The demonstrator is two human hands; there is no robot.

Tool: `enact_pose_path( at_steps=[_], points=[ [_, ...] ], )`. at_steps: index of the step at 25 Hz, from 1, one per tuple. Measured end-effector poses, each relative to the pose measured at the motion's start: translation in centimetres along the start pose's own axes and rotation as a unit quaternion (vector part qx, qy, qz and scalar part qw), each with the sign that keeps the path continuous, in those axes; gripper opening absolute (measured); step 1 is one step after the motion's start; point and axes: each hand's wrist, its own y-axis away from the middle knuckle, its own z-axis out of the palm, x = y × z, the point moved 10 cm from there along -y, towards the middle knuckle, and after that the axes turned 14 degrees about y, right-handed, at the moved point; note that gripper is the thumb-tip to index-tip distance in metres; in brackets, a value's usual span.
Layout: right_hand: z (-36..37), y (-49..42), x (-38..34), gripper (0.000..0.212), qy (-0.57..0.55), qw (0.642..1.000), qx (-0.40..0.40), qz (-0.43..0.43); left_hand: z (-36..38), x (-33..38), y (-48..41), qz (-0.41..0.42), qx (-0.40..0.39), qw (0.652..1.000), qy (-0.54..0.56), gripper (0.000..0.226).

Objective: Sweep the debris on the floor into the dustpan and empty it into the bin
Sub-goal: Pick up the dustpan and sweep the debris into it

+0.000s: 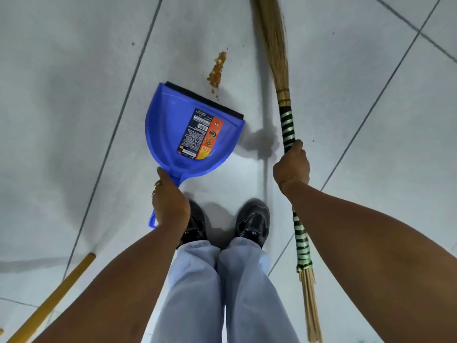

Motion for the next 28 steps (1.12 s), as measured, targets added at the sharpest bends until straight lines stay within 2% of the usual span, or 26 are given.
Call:
enact_pose_path(
  at_steps=[3,5,12,18,20,23,25,28],
  points=[
    [0.1,-1.4,1.4,0.035,-0.010,0.997,-0.009,0.075,0.1,-0.9,-0.4,-0.003,0.009,1.000,-0.014,0.074],
    [-0.2,-2.9,1.8,0.032,-0.007,0.996,-0.011,0.094,-0.1,-1.6,-0.9,0.003,0.023,0.999,-0.035,0.073],
    [-1.0,-4.4,2.3,0.042,0.164,0.986,0.017,0.017,-2.2,-0.8,-4.8,0.066,0.071,0.988,-0.120,0.068],
    [2.8,-0.8,5.6,0.048,0.318,0.944,0.025,-0.089,-2.4,-0.4,-6.5,0.094,0.079,0.986,-0.109,0.069],
    [3.2,-0.1,6.6,0.049,0.293,0.953,0.025,-0.076,-1.9,-0.9,-6.4,0.097,0.072,0.988,-0.097,0.072],
    [2.2,-0.4,7.1,0.042,0.189,0.981,0.034,0.005,-1.3,-2.0,-5.7,0.085,0.062,0.994,-0.035,0.074],
    [1.7,-0.9,6.1,0.038,0.142,0.988,0.033,0.043,-2.1,-3.2,-5.1,0.072,0.080,0.994,-0.002,0.070],
    [2.2,-1.3,3.9,0.038,0.167,0.985,0.000,0.037,-3.4,-5.5,-4.9,0.059,0.098,0.993,-0.015,0.071]
  ],
)
